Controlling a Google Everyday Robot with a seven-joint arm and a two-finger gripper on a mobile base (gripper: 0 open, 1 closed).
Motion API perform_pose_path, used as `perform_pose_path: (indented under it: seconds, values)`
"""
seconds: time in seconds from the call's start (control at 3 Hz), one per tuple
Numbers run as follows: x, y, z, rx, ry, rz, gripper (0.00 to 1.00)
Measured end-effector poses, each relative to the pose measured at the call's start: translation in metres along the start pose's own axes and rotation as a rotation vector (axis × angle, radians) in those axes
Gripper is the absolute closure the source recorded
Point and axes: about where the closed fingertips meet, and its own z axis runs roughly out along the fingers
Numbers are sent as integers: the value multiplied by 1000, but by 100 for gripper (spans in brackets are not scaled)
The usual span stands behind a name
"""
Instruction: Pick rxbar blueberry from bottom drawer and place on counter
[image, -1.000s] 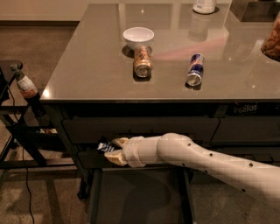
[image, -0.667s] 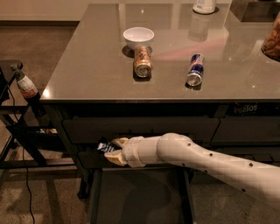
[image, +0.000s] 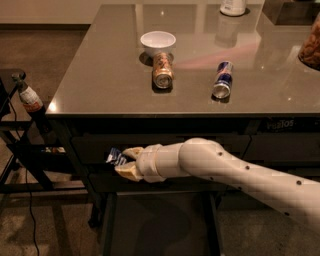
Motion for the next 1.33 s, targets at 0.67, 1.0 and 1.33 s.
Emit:
perform_pose_path:
  seconds: [0.67, 1.0, 1.33]
  values:
    - [-55, 13, -32, -4, 31, -70, 100]
    - [-83, 16, -49, 9, 57, -109, 100]
    - [-85, 17, -50, 10, 60, -113, 100]
